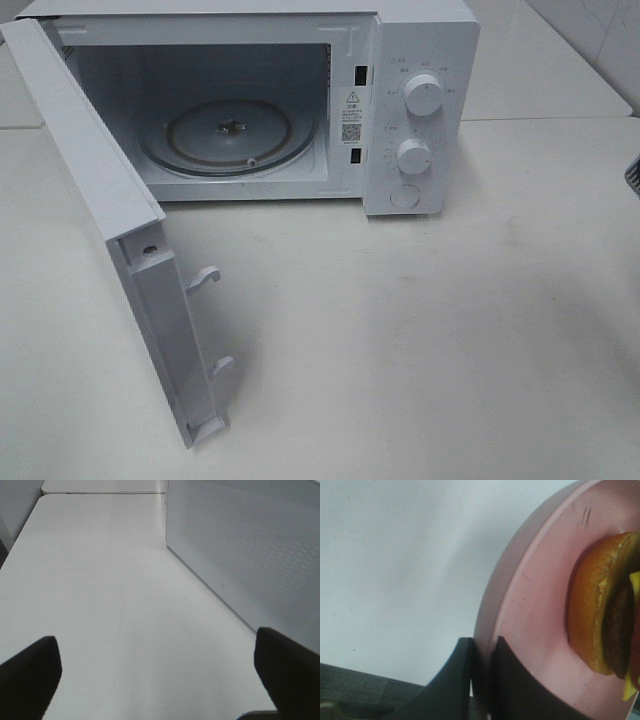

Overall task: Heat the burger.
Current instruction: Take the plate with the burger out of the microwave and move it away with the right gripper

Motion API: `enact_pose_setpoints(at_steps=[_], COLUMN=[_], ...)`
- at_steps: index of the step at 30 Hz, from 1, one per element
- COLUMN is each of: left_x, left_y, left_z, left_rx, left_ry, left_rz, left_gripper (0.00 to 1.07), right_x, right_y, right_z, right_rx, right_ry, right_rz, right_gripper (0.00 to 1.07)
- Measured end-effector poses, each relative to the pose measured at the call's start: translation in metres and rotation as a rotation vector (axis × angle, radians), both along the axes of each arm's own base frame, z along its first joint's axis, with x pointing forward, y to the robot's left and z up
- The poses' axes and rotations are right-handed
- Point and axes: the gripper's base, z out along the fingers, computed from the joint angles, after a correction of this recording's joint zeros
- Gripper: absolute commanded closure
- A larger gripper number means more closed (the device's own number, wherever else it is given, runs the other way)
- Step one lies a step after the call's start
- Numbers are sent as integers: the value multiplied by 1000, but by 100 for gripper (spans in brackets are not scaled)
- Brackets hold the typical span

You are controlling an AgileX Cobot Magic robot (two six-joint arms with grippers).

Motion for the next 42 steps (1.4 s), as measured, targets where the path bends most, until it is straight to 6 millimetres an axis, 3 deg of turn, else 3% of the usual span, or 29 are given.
enact_pose_setpoints(at_steps=[13, 25, 42], left_x=[0, 0, 0], left_y=[0, 0, 0], left_z=[0, 0, 0], left_rx=[0, 0, 0], left_ry=[0, 0, 0], left_rz=[0, 0, 0], left_gripper=[6, 6, 6], right_x=[1, 18, 38], right_y=[0, 12, 30], right_z=[-3, -23, -52], right_rx=[4, -63, -2], right_ry=[-8, 27, -15], right_rz=[-82, -147, -227], right_gripper=[107, 107, 107])
